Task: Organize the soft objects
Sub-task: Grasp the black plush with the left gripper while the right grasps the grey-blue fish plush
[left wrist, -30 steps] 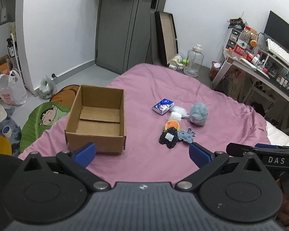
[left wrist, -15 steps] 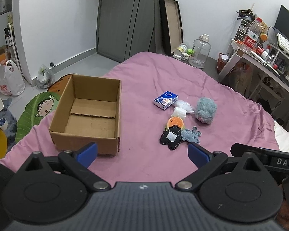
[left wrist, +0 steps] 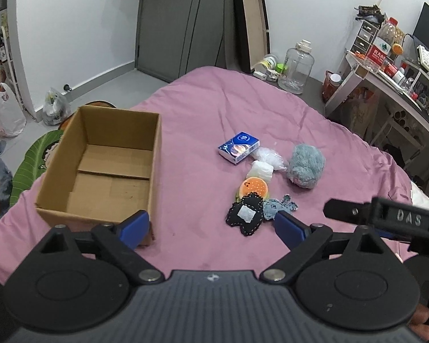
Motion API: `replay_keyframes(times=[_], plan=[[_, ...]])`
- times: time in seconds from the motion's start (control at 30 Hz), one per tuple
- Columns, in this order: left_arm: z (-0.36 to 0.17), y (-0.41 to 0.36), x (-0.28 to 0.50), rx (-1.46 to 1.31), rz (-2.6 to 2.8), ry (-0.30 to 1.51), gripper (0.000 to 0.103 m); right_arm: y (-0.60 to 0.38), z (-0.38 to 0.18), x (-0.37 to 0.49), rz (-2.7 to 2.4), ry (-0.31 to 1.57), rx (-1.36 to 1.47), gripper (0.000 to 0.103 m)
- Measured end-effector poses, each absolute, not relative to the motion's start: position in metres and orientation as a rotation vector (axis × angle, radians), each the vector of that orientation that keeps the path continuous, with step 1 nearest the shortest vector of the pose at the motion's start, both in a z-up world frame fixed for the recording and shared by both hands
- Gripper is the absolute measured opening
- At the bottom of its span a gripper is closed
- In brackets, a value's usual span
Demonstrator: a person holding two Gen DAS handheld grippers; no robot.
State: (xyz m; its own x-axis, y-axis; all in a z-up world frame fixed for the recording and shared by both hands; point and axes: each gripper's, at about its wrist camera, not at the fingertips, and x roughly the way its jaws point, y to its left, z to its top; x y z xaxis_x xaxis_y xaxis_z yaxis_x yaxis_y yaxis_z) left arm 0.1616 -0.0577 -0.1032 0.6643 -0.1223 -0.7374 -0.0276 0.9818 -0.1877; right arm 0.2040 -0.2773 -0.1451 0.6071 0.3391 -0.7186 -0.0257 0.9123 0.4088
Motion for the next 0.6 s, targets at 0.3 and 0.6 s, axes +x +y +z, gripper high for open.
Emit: replay_keyframes(times=[0.3, 0.6], plan=[[-0.127, -0.08, 0.194, -0.175, -0.094, 0.921, 0.086, -0.296, -0.183, 0.239, 0.188, 0.964, 0.542, 0.087], [-0.155, -0.096, 0.231, -0.199, -0.124, 0.991, 0.081, -0.305, -0.222, 0.266, 0.194, 1.053, 0.681, 0.072]])
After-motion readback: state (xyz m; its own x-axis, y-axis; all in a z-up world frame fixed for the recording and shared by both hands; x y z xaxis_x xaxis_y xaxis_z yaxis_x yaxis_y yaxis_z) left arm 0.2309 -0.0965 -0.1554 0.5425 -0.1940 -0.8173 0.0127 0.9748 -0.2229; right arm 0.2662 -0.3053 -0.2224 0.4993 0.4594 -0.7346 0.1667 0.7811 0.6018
